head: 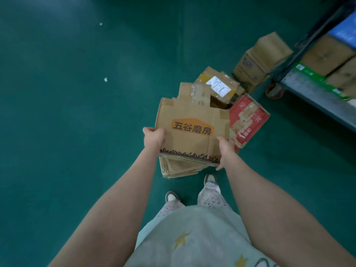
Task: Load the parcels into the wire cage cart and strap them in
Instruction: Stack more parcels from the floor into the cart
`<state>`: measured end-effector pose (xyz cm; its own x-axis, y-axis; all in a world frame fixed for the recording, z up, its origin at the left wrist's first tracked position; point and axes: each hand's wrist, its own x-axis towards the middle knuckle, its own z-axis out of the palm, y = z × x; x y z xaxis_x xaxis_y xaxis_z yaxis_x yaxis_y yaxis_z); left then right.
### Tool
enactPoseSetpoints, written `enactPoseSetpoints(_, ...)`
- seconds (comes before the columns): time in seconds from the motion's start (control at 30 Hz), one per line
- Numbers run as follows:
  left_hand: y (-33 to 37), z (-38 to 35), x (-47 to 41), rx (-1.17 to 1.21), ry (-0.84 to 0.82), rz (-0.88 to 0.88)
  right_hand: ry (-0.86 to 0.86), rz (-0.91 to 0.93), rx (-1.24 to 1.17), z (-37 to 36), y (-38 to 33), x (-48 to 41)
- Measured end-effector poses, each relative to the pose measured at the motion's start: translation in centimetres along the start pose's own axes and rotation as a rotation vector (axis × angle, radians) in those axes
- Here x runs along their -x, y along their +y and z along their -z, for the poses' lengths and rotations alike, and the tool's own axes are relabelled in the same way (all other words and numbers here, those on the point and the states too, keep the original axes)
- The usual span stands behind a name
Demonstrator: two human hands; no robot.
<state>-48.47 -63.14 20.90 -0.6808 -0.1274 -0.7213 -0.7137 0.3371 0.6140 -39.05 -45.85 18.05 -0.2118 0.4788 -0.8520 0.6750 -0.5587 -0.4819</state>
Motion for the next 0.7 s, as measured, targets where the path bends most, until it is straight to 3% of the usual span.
enactPoseSetpoints(0.3, 4.7, -6.1, 5.2, -0.031, -0.105, -0.252, 0.087, 0.157, -0.218, 8.2, -2.8, 2.7)
enactPoseSetpoints(0.7, 5.2, -24.2, 17.4, -0.092, -0.364, -0.375, 0.249, 0.222, -0.473, 29.2, -2.7, 2.6)
